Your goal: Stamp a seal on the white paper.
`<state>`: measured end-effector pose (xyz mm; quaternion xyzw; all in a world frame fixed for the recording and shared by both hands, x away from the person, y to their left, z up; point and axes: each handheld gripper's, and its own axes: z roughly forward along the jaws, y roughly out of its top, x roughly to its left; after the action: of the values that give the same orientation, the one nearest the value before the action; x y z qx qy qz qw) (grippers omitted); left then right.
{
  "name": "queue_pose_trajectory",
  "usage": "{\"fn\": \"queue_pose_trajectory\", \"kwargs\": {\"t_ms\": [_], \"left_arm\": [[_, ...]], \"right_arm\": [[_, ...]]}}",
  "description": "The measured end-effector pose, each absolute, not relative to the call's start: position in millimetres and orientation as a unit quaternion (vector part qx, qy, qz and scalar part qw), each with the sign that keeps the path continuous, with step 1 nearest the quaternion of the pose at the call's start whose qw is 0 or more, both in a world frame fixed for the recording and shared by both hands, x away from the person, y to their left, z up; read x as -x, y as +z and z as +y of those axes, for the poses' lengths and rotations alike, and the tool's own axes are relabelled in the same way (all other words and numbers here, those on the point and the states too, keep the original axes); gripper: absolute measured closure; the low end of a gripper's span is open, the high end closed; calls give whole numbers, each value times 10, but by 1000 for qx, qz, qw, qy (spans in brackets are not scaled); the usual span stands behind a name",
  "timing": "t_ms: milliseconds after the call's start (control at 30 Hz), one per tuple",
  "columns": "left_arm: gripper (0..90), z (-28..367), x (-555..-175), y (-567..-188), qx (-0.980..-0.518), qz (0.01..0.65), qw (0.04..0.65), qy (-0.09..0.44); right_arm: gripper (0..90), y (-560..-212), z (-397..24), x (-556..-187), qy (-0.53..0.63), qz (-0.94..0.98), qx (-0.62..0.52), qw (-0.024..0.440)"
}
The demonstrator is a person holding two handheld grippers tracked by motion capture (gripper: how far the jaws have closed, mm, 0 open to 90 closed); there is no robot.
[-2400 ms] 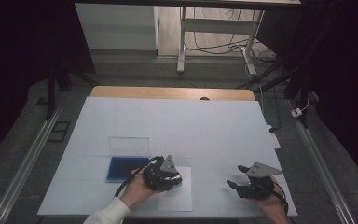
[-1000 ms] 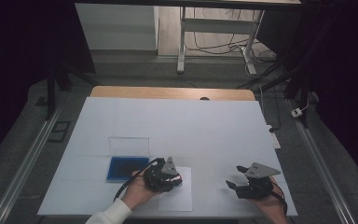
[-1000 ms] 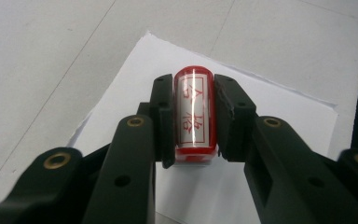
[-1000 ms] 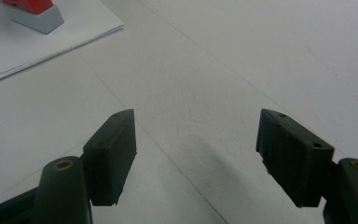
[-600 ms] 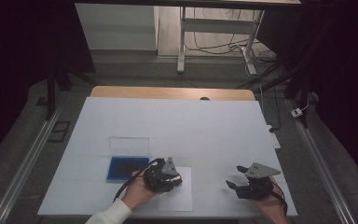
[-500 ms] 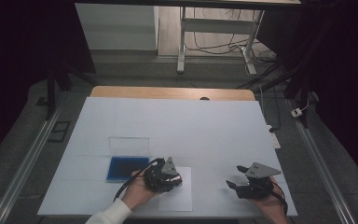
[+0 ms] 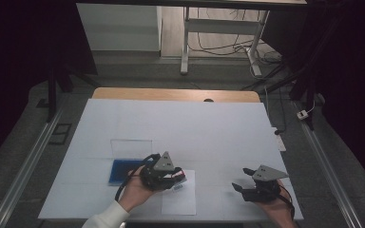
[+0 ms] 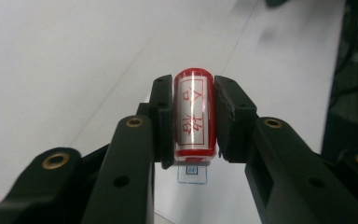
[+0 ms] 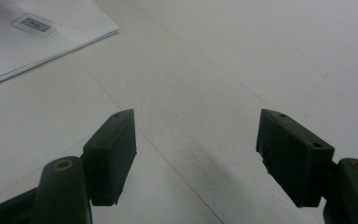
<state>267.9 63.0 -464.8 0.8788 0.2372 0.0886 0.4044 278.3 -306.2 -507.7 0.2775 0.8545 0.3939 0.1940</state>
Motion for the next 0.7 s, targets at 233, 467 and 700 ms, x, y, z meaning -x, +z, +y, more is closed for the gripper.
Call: {"fn": "queue_pose_trajectory", "kwargs": {"t_ms": [233, 467, 700], "left_arm": [[699, 743, -2672, -4547, -869, 241, 424, 80], [699, 830, -2680, -4503, -867, 243, 429, 77], [700, 905, -2692, -4476, -866, 245, 428, 80]], "right_arm": [[287, -5085, -3063, -2786, 392, 856, -277, 192], [287, -5084, -3071, -2779, 395, 854, -280, 192], [287, -5090, -3072, -2775, 392, 854, -282, 194]]}}
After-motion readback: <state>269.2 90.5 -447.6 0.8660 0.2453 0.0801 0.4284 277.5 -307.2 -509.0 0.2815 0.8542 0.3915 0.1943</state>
